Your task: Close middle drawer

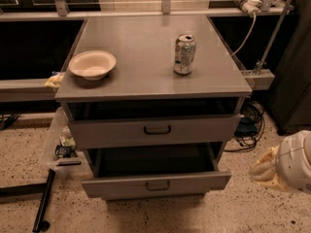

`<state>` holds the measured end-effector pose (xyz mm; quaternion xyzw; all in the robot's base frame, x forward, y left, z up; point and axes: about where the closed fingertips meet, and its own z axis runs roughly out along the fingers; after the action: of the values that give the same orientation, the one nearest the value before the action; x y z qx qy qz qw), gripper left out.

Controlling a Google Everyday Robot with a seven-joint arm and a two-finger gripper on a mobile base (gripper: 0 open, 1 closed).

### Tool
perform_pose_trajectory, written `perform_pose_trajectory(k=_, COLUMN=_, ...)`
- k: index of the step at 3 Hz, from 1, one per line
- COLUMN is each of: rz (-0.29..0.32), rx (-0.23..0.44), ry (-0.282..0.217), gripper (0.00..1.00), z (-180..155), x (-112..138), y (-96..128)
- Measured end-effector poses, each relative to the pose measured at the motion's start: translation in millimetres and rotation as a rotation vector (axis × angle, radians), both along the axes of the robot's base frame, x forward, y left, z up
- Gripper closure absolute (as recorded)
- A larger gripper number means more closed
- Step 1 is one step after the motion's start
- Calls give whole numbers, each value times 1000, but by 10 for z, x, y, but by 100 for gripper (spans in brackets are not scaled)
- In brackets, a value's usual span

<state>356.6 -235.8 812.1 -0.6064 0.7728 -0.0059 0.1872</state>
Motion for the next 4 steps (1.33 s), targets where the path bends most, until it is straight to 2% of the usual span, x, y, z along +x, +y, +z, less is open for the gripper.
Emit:
perform_pose_trajectory(k=1, rz=7, rx=0, ry=3, gripper=100, z=-129, x=-45, y=-24)
perform_pose_trajectory(k=2, rz=33, rx=27, ry=6, gripper=100, z=-673, x=-190, y=-21)
perform_pose_trajectory(k=3, rz=64, rx=65, ry=22, gripper=100, z=-1479, x=-288, y=58)
perform_pose_trajectory(k=4, rz=71, rx=110, ry=42, gripper=100, z=-2285, x=-209, y=164)
